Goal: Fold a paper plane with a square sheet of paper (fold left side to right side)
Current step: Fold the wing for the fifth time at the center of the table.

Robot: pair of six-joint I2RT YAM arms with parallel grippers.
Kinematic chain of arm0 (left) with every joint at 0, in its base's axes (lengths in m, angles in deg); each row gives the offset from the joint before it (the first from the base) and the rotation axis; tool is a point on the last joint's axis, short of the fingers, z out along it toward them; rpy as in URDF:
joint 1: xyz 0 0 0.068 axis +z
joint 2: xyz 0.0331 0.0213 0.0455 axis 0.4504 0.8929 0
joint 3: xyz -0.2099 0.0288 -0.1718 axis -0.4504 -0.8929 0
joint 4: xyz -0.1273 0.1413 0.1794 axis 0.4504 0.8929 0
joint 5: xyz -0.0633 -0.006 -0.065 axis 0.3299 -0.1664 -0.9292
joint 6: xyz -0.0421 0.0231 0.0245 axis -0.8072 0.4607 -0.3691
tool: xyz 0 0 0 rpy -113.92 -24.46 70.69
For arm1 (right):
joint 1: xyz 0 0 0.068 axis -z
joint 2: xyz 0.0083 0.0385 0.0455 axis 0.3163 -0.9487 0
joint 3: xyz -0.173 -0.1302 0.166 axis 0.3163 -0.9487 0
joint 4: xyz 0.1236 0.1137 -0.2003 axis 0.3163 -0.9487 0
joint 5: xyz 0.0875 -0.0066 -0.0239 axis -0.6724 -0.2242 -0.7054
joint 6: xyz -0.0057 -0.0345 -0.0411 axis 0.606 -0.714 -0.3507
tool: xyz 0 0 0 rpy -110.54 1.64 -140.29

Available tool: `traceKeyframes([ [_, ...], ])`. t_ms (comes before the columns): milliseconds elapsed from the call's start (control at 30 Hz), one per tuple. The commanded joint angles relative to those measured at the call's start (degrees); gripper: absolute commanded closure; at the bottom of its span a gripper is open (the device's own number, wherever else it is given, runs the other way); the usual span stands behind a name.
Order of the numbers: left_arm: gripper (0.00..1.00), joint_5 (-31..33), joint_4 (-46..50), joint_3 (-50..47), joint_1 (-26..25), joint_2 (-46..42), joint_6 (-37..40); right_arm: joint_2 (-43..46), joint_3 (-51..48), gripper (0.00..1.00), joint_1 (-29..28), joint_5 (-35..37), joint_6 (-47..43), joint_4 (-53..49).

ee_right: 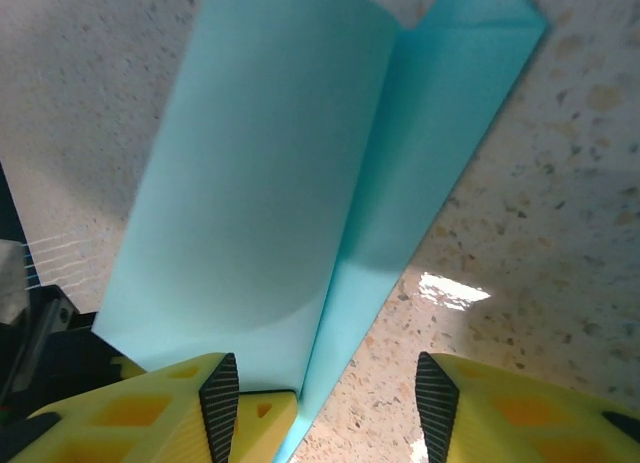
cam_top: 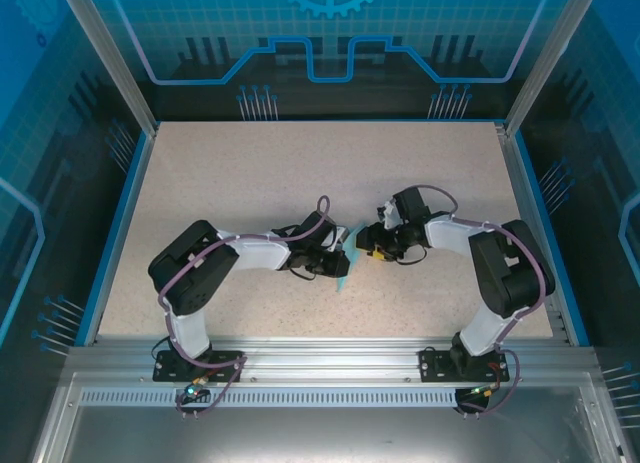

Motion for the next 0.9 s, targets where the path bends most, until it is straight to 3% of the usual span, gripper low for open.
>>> traceKeyframes([
  [0, 0.85, -1.9, 1.4, 1.0, 0.2, 2.7, 0.3, -1.0, 2.2, 0.46, -1.4, 0.4, 0.9, -0.4],
  [400, 0.84, -3.4, 2.6, 2.4, 0.3, 4.9, 0.8, -2.9, 5.0, 0.43, -1.9, 3.5, 1.1, -3.6],
  [867, 0.71, -4.5, 1.6, 1.3, 0.3, 2.7, 1.2, -7.5, 7.0, 0.49, -2.0, 7.1, -0.1, -9.0],
])
